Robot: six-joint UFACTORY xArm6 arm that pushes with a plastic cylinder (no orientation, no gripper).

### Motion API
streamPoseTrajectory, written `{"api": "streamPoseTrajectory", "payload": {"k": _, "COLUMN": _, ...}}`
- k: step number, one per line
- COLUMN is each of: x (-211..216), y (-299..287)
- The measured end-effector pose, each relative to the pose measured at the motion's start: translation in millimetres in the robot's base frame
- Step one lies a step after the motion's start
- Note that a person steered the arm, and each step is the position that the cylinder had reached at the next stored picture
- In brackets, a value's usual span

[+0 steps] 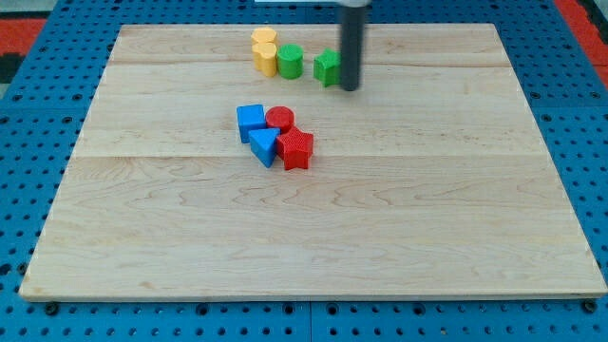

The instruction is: Move the green circle horizontal to the green star

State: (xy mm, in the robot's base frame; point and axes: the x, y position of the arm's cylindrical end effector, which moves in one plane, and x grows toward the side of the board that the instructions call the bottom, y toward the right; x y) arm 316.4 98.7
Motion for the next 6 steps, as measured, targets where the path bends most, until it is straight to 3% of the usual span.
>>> {"api": "streamPoseTrajectory", "payload": {"k": 1, "x": -38, "y": 22}}
{"api": "streamPoseTrajectory", "payload": {"k": 2, "x": -69, "y": -14}}
{"api": "streamPoseTrajectory", "payload": {"k": 4, "x": -52, "y": -143}}
{"api": "streamPoseTrajectory", "payload": {"k": 5, "x": -49, "y": -94}}
{"api": "streamPoseTrajectory", "payload": {"k": 6, "x": -49, "y": -96}}
